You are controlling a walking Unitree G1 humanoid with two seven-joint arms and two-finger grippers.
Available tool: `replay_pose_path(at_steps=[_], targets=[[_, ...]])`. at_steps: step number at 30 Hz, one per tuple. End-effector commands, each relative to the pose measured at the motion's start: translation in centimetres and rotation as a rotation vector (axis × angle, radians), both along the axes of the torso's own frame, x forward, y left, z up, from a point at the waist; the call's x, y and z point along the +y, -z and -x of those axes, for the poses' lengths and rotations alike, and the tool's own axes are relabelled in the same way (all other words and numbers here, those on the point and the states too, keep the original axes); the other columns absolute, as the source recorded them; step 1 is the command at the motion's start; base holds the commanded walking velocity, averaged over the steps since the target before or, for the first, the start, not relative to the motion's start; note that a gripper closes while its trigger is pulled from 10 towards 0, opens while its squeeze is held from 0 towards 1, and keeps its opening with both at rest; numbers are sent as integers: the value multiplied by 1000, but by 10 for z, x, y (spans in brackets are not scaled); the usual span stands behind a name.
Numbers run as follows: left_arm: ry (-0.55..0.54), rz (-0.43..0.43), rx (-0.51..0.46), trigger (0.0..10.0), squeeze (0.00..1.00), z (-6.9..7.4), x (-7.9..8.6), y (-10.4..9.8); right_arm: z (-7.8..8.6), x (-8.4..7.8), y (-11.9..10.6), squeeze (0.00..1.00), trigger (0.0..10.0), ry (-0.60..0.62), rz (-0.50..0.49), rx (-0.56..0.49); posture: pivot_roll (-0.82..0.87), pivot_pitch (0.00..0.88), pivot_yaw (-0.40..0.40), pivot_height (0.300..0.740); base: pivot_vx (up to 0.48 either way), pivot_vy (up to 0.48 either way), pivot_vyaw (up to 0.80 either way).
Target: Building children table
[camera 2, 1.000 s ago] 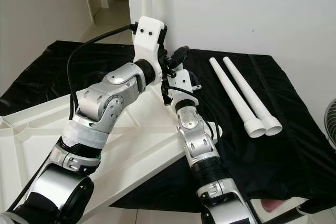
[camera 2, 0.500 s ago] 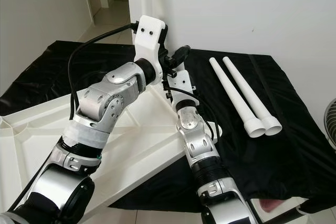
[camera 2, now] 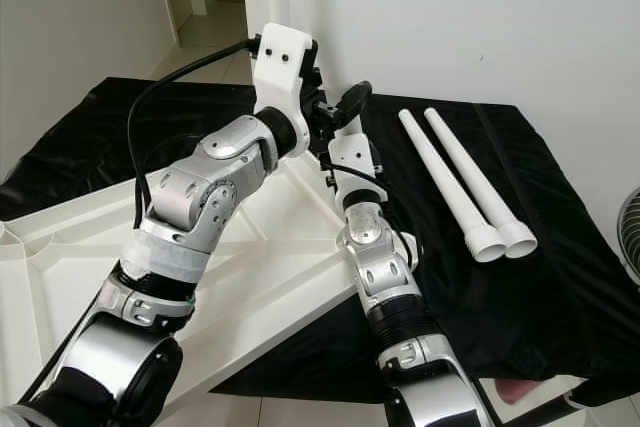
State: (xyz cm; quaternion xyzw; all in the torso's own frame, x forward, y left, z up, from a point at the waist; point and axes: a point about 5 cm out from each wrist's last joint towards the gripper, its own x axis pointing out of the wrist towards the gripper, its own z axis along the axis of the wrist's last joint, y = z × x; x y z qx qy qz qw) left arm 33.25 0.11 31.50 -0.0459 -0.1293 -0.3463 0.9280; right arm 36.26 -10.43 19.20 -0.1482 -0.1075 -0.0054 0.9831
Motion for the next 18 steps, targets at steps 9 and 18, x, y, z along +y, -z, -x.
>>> replay_pose_path(at_steps=[9,18], targets=[[89,158,-36,10000,0,11,11,-15,-3,-11,-1,0,10000,29,-112,26,-12,0,11,740,0,0,0],[243,123,-74,10000,0,37,17,8,-3,-25,-4,0,10000,51,-315,62,-6,10,12,740,0,0,0]])
